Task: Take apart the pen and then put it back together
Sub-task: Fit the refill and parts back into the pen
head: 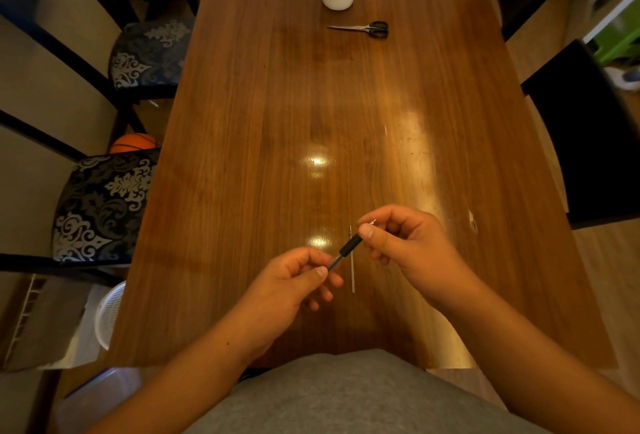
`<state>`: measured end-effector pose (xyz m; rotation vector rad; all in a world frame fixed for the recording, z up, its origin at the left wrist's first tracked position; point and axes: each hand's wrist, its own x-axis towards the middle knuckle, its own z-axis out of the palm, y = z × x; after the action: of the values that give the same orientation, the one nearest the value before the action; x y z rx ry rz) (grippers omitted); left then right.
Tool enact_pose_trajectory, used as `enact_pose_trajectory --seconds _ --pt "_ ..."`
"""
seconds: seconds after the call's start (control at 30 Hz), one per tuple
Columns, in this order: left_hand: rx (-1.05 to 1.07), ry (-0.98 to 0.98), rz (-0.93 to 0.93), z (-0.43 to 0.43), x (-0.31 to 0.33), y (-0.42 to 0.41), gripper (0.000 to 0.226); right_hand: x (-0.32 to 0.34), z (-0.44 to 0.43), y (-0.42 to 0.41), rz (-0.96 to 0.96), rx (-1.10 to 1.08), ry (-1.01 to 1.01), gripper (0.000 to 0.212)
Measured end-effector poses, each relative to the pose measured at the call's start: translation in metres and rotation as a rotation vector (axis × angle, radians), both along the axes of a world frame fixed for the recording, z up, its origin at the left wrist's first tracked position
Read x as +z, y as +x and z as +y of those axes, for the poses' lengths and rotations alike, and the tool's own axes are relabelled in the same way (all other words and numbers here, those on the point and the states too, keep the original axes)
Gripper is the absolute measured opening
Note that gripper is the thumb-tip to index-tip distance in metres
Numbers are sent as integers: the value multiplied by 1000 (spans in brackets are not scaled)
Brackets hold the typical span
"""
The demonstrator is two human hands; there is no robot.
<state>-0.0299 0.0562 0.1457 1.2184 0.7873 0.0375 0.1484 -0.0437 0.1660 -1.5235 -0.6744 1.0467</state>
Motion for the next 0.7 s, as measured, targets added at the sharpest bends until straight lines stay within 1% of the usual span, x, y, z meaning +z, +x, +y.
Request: enact_pose_trajectory --seconds 0.2,0.3,0.4,0.47,0.53,0.6,0.63,0.7 --pt "0 39 -3 -1 0 -1 19 -3 1 1 45 -4 0 24" --pt "21 127 -7 -1 0 0 19 -6 1 -1 98 -38 28 20" --pt "13 320 -5 -1 -1 0 23 -9 2 -6 154 -91 50 19" --pt "1 471 13 0 -3 0 24 -10 2 -8 183 -116 58 13" --pt "-3 610 28 0 -5 -1 20 -11 2 -8 194 -128 62 9" --pt "-17 704 45 0 -8 0 15 -12 3 -8 190 -143 54 13" --pt "-23 709 54 0 -10 1 14 -13 3 -8 184 -153 43 14" --pt "-23 621 65 0 -14 3 17 -16 3 -8 167 -165 5 14"
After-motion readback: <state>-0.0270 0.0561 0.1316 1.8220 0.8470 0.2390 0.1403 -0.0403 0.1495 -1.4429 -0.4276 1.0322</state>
